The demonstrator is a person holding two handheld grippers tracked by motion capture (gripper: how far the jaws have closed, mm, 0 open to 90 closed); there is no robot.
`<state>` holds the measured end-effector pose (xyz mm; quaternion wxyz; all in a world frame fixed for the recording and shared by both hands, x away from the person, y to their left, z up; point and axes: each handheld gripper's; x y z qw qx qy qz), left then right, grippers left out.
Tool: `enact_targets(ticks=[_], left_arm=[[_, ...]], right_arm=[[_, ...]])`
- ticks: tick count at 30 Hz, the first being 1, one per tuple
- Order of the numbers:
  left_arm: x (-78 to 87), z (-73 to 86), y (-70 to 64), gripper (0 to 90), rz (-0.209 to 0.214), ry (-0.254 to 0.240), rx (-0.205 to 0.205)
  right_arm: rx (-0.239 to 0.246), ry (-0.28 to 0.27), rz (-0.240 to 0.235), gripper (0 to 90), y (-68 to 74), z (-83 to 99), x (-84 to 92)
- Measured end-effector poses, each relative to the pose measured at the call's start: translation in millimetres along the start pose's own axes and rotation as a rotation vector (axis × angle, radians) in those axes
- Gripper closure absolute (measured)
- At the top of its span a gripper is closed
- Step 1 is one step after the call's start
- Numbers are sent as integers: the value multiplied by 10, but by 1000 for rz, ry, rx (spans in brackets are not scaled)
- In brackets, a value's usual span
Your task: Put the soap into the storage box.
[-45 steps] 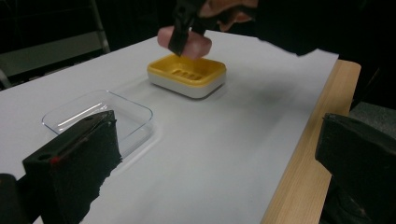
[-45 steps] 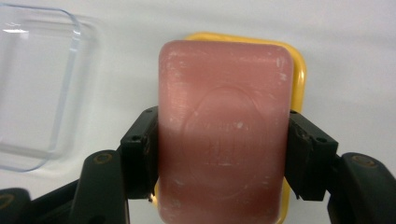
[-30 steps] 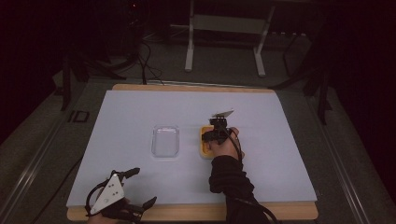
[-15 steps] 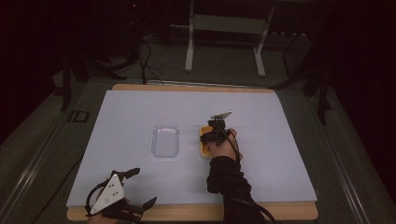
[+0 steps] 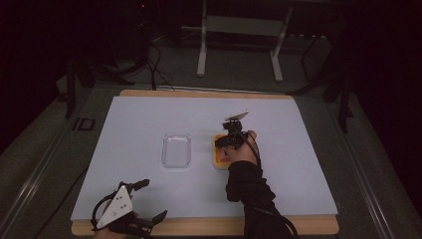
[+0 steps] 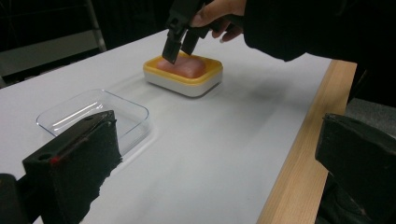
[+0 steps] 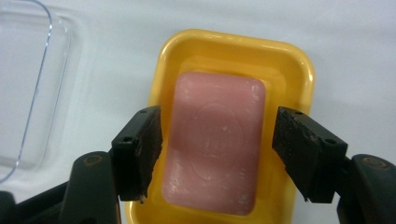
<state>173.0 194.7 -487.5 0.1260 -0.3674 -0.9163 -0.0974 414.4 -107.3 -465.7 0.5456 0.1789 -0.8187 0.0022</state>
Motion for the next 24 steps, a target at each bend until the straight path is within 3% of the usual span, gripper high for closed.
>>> enact_targets(ticks=[4,8,15,24], left_arm=[[-6,2,0,2,2,1,1],[-8,3,-1,2,4,4,-2],[-11,4,-2,2,5,3,1],[-16,7,3,2,7,4,6]], right_arm=[[71,-16,-17,235,-28,-1,51],[105,-30,-87,127,-79,9,116],[222,-42,-115,116,-148,66,209],[257,-64,-146,119,-343,148,383]])
Point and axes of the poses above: each handheld gripper's, and its own axes: x roughly backward along the jaws, z roughly out of its underside, y roughly to its left, and after that the axes turned 7 degrees about -z, right-handed
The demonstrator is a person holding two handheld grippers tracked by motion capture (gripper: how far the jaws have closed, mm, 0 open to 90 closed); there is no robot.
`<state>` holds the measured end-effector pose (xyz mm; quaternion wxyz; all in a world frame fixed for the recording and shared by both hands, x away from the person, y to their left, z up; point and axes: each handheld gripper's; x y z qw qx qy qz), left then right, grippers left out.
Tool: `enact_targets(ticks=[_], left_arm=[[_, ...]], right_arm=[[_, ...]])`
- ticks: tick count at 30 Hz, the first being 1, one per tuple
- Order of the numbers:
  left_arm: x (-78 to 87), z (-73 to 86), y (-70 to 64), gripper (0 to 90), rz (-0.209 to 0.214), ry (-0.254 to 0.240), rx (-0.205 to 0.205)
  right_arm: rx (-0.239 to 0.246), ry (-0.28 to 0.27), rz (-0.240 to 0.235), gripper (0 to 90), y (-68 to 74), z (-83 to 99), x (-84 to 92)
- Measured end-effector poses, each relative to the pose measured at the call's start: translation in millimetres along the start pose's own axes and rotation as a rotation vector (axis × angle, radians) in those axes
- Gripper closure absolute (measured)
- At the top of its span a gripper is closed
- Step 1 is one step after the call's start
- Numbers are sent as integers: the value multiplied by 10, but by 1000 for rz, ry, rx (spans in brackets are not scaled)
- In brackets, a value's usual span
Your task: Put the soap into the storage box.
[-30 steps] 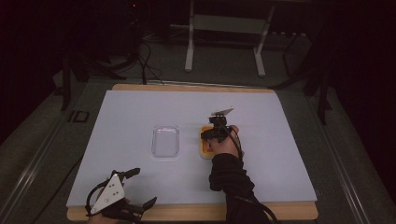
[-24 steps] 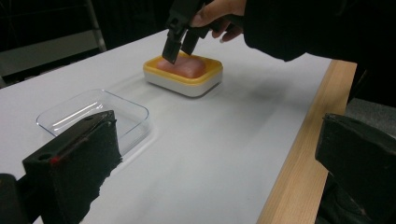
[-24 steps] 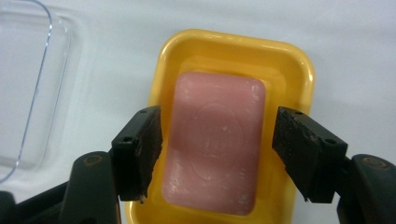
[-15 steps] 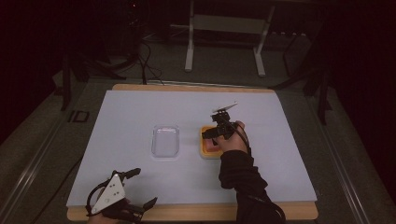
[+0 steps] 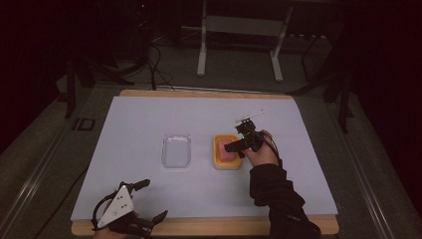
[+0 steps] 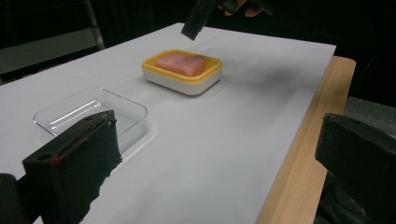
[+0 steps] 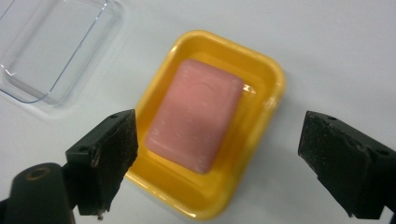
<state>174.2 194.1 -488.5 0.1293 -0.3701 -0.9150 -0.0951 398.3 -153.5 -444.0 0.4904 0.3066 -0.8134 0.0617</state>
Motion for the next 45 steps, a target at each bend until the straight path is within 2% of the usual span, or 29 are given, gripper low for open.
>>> enact_targets(ticks=[3,10,15,22,27,29,33,35,39,45], left_arm=[[-2,0,0,2,0,3,-2],[-3,2,1,2,-2,5,-2],[-8,3,0,2,-2,6,-2],[-2,2,0,2,-2,4,-2],[-5,1,-3,2,-1,6,-2],[-7,2,-5,2,-1,9,-4],[-7,1,-5,2,-1,8,-3],[-8,1,-4,2,-2,9,-3],[-8,1,-8,2,-2,10,-4],[-4,0,-7,2,-1,7,-3]], right_arm=[[-3,-19,3,132,-61,55,82],[20,-24,12,132,-165,196,209],[19,-47,1,132,-246,312,310],[54,-68,2,132,-302,496,421],[77,-75,10,132,-331,619,465],[92,-94,13,131,-364,750,507],[107,-111,21,131,-376,840,535],[123,-134,10,131,-378,932,548],[141,-147,-5,129,-378,1035,542],[135,-164,9,127,-408,1135,555]])
Point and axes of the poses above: each handheld gripper's, and its own axes: x roughly backward along the jaws, z roughly out of its underside, y roughly to its left, and after that the axes turned 7 degrees about -z, right-handed
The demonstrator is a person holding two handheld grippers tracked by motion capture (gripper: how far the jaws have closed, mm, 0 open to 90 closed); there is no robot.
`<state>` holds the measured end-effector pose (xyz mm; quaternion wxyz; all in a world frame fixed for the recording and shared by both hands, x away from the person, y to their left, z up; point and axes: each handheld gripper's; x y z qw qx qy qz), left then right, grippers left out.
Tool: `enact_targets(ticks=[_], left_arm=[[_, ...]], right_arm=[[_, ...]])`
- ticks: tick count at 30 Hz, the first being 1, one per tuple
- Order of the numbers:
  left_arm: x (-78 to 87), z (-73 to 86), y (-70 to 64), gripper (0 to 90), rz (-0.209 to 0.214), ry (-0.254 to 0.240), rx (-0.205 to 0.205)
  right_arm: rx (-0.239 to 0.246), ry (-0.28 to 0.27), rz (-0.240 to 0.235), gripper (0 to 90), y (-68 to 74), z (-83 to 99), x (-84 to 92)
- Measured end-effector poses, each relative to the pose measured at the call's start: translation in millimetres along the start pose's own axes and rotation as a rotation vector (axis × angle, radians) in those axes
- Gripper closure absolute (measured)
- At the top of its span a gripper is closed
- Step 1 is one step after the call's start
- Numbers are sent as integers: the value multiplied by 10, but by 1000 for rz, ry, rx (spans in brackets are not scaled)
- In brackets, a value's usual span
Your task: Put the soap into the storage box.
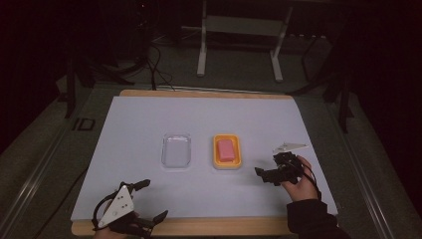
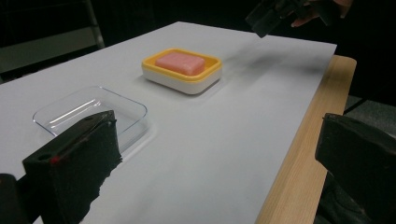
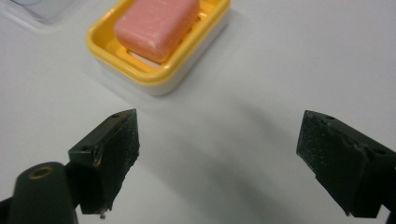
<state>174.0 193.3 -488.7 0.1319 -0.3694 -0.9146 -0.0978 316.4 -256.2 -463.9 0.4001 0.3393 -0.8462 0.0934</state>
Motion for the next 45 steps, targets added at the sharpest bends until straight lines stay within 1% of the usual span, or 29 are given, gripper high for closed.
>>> enact_targets(ticks=[1,5,6,10,13,14,17,26,31,35,38,45], left_arm=[[0,0,-1,2,1,0,1],[0,-1,0,2,1,-1,2],[0,-1,1,2,0,-1,2],[0,0,-2,2,0,1,-1],[0,0,-3,2,0,3,-3],[-1,0,-2,2,0,2,-2],[-1,1,-1,2,1,4,-3],[-4,2,-2,2,2,5,-4],[-7,3,-5,2,2,7,-6],[-8,4,-6,2,4,7,-6],[-8,4,-11,2,11,9,-7],[-9,2,-13,2,16,8,-8]], right_arm=[[3,-3,10,127,-5,44,11],[3,-2,14,127,-19,105,22],[4,-3,31,127,-34,132,34],[-2,-24,37,128,-48,164,66],[5,-35,38,127,-60,197,98],[4,-38,46,127,-59,208,111],[22,-41,57,127,-71,243,141],[-1,-41,68,128,-155,422,202],[9,-36,74,128,-167,455,203],[4,-29,78,128,-187,478,175],[-8,-14,71,128,-198,497,119],[-5,-8,71,128,-205,504,95]])
Point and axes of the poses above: each handheld gripper's, and its own axes: x roughly backward along the jaws, z roughly out of its underside, y roughly to its left, and after that the axes turned 7 degrees about -z, right-handed
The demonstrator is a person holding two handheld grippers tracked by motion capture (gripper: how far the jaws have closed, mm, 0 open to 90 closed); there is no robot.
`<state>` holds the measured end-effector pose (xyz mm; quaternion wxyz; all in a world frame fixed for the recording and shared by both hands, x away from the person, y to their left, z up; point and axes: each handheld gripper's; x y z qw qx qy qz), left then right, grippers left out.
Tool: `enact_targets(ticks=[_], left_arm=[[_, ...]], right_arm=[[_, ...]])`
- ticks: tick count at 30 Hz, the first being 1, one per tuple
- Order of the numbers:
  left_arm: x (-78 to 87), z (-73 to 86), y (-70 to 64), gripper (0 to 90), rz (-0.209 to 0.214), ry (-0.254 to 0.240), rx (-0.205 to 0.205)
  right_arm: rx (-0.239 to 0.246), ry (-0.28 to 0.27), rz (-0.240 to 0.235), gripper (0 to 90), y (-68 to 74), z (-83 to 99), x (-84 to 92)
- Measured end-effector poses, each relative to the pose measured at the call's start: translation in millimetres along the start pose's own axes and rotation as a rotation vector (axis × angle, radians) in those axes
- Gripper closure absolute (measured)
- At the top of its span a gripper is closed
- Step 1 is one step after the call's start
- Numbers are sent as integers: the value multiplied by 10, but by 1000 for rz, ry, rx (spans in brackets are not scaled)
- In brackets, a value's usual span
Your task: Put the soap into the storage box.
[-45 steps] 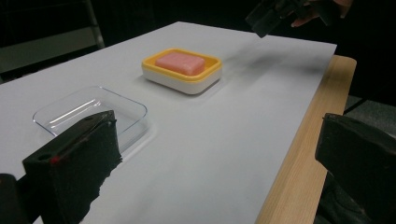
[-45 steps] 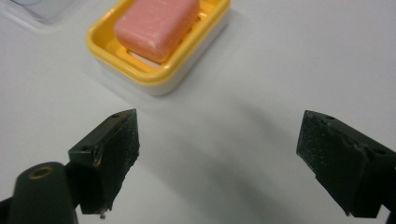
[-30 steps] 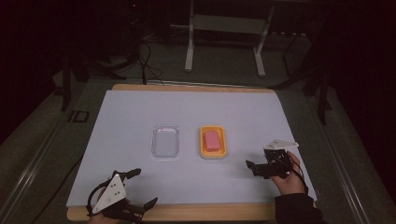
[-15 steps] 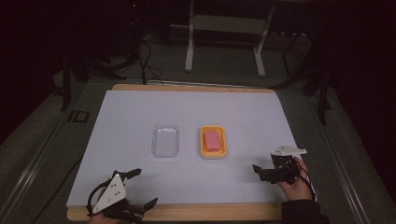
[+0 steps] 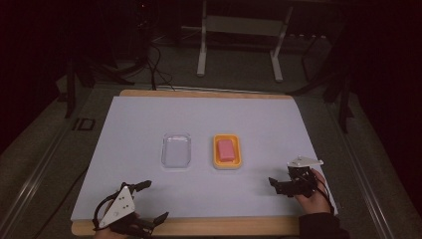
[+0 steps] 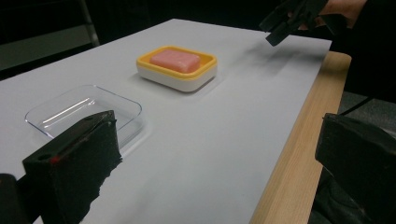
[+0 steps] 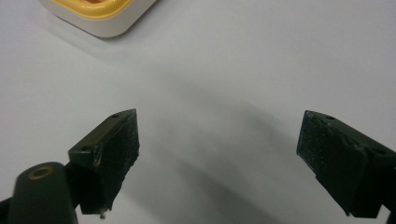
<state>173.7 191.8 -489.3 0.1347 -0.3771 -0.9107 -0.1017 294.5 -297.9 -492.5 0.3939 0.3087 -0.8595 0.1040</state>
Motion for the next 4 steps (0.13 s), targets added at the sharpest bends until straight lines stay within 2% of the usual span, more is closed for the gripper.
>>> enact_targets(ticks=[4], left_arm=[[-1,0,1,2,-2,1,0]], right_arm=[[-3,4,-1,128,-7,8,-12]])
Point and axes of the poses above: each handheld gripper's, and its own axes: x roughly backward along the jaws, z roughly out of its underside, y roughly to its left, and after that the axes turned 7 degrees about -z, right-handed
